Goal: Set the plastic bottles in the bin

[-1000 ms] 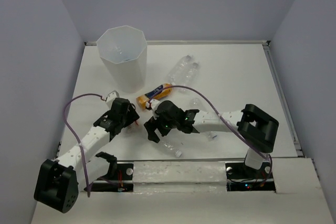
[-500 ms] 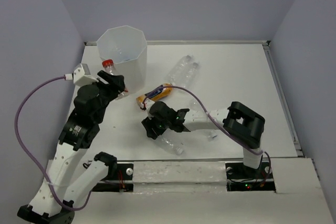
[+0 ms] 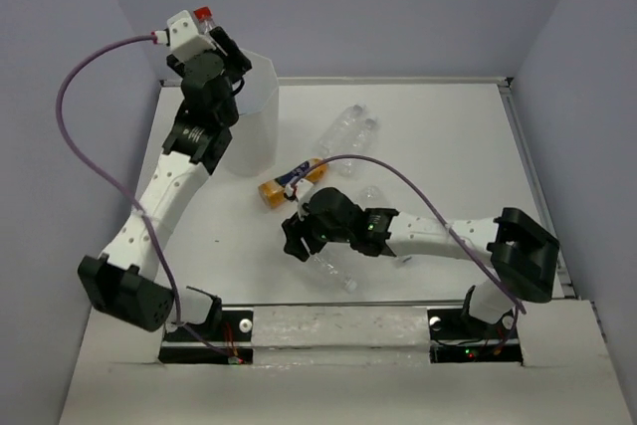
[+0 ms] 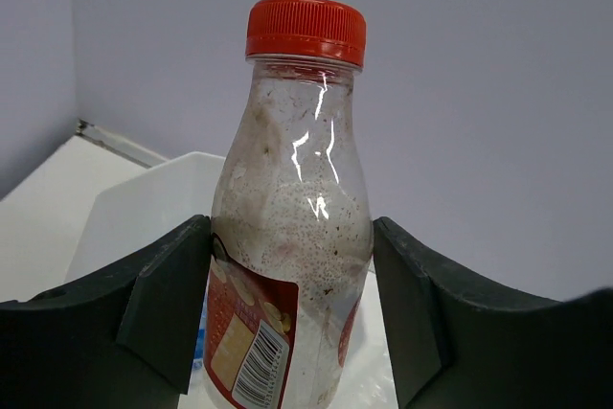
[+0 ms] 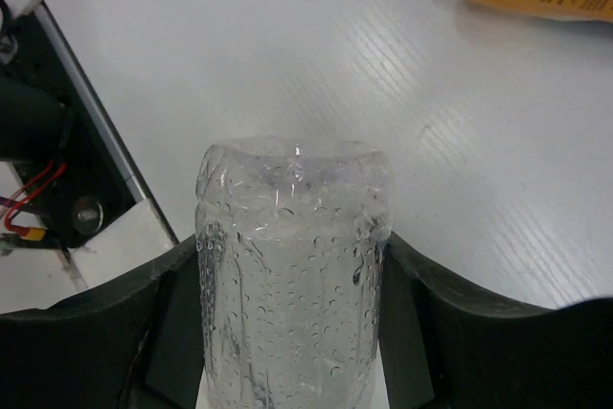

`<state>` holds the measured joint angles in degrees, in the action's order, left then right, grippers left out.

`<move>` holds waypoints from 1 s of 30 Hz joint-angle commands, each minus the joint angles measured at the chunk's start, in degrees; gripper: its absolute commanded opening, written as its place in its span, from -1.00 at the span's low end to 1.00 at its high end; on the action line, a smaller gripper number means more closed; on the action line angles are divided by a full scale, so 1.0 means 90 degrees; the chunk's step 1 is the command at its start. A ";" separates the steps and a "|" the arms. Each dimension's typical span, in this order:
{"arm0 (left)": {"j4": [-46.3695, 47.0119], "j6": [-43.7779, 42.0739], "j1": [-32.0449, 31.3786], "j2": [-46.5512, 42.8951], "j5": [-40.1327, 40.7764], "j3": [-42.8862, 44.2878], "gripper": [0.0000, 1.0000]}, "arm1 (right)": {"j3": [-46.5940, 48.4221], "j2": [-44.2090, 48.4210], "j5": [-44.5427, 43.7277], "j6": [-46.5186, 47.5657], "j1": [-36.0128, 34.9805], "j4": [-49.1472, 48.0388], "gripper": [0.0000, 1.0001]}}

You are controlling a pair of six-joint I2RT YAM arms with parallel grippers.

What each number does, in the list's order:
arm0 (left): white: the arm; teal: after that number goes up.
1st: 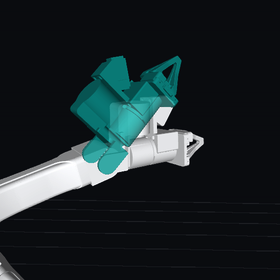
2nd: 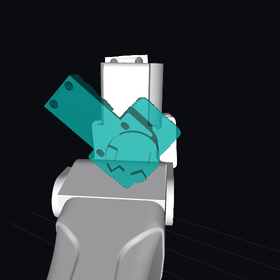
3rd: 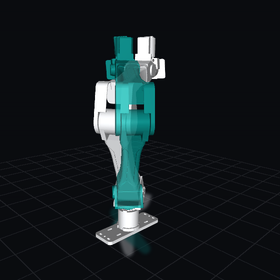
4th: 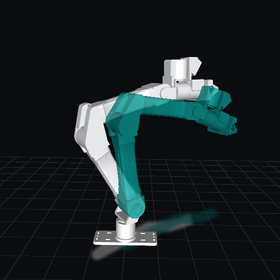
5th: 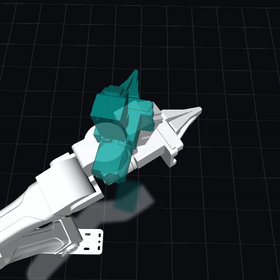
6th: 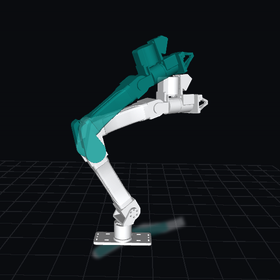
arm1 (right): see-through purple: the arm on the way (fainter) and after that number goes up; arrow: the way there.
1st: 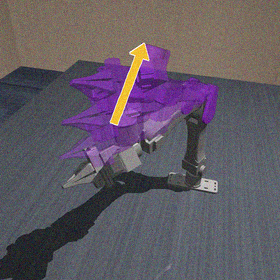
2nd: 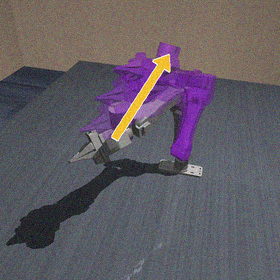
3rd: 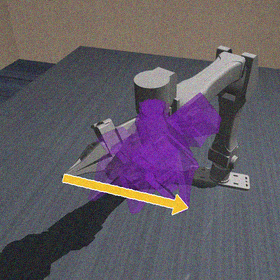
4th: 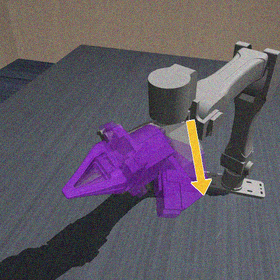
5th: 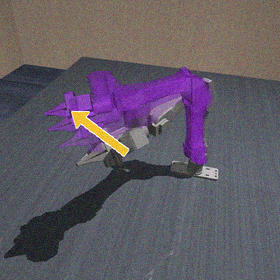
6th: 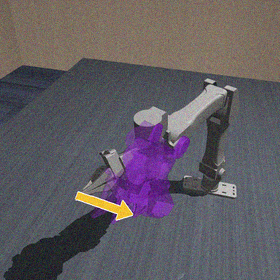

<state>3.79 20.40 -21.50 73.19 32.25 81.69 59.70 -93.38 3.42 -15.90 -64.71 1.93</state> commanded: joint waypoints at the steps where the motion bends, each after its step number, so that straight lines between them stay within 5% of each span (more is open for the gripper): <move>1: 0.1178 -0.1221 0.0161 0.0869 0.0975 0.0552 -0.59 | -0.0217 0.0824 -0.0116 -0.0020 -0.0105 -0.0469 -0.11; 4: 0.1531 -0.1554 0.0288 0.1300 0.1094 0.0591 -0.43 | -0.0266 0.1369 -0.0136 0.0067 -0.0105 -0.0518 -0.12; 5: 0.1551 -0.1583 0.0376 0.1379 0.1085 0.0620 -0.16 | -0.0257 0.1498 -0.0194 0.0164 -0.0105 -0.0518 -0.13; 6: 0.1542 -0.1593 0.0415 0.1525 0.1056 0.0688 0.32 | -0.0218 0.1731 -0.0233 0.0281 -0.0105 -0.0518 -0.14; 7: 0.1455 -0.1564 0.0445 0.1575 0.1007 0.0737 0.54 | -0.0198 0.1830 -0.0282 0.0282 -0.0105 -0.0527 -0.15; 11: 0.1063 -0.1301 0.0523 0.1546 0.0558 0.1050 0.98 | 0.0084 0.2075 -0.0954 0.0613 -0.0105 -0.0557 -0.21; 20: 0.0282 -0.0191 0.0523 0.0015 -0.1101 0.0671 0.98 | 0.1557 0.1763 -0.1318 0.1346 0.0166 -0.0868 -0.33; 25: -0.0097 0.0272 0.0513 -0.1760 -0.2390 -0.1135 0.98 | 0.2583 0.1237 -0.1015 0.1425 0.0442 -0.1103 -0.38; 30: -0.1064 0.0204 0.0523 -0.3325 -0.2655 -0.2735 0.98 | 0.3521 0.0738 -0.1073 0.1630 0.0656 -0.1570 -0.39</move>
<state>2.17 20.86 -16.82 49.15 13.47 65.95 85.32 -84.33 -6.20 -3.81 -59.92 -4.95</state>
